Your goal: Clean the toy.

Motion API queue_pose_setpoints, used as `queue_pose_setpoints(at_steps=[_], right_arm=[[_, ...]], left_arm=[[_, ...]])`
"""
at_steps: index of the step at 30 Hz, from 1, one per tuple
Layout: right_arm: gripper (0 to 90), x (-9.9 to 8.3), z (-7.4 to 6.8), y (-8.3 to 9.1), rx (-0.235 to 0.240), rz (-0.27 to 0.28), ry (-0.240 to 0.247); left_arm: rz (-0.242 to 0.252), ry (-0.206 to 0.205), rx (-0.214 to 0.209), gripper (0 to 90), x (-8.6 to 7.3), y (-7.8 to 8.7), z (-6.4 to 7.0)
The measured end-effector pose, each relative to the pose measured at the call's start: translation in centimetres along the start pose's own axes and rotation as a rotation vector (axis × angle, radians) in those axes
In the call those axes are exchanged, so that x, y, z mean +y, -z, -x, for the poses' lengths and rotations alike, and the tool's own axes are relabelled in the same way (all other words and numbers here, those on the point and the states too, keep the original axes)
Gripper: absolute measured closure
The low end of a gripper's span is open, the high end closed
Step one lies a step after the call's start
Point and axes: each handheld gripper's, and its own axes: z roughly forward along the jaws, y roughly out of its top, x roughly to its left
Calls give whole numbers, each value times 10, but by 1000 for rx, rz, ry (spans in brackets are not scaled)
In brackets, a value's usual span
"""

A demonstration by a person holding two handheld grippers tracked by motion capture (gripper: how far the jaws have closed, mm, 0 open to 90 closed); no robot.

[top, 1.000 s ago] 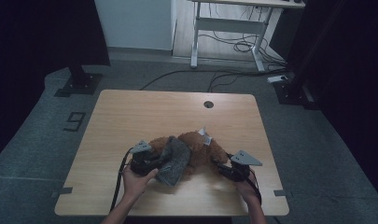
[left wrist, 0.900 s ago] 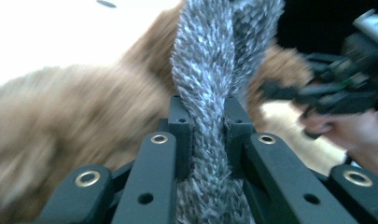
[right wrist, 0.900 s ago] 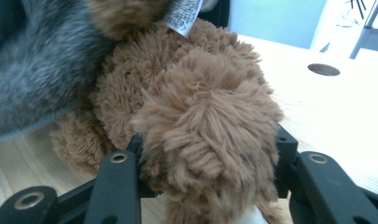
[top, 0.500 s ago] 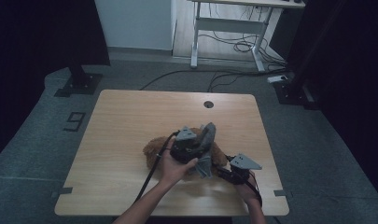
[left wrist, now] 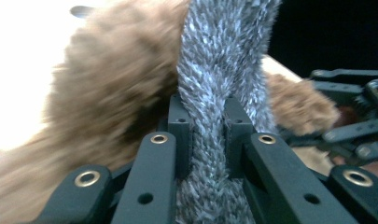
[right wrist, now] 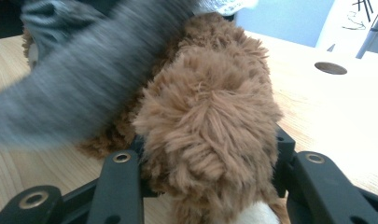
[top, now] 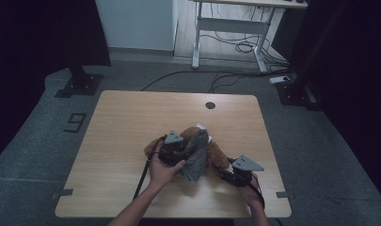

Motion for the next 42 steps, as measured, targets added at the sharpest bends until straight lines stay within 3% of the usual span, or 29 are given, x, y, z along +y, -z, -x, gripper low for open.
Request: queue_pose_setpoints(at_steps=[2,6,8,11,17,19,21,25,29,32,38,42], right_arm=[[537,0,0,1,3,0,0],[537,-1,0,1,14,3,3],[537,-1,0,2,20,1,8],[537,-2,-1,1,19,1,10],[537,-2,-1,1,18,1,8],[537,-2,-1,1,17,0,7],[537,-2,0,1,15,-2,7],[537,-2,0,1,14,0,3],[537,-3,0,1,13,-1,3],[536,-3,0,1,15,3,-8],[536,-4,1,1,20,4,-19],[536,-4,2,1,26,2,-23]], left_arm=[[8,20,20,776,-3,13,-14],[39,144,26,774,-16,38,-52],[53,184,31,774,-22,48,-65],[63,200,61,776,-29,61,-77],[53,186,139,777,-36,75,-87],[67,172,148,780,-34,77,-83],[81,150,131,781,-29,77,-74],[97,91,63,781,-12,71,-46],[105,59,-39,781,7,58,-18],[86,35,-98,780,20,44,3],[30,-21,-145,780,32,8,38],[-26,15,-162,779,23,-24,42]])
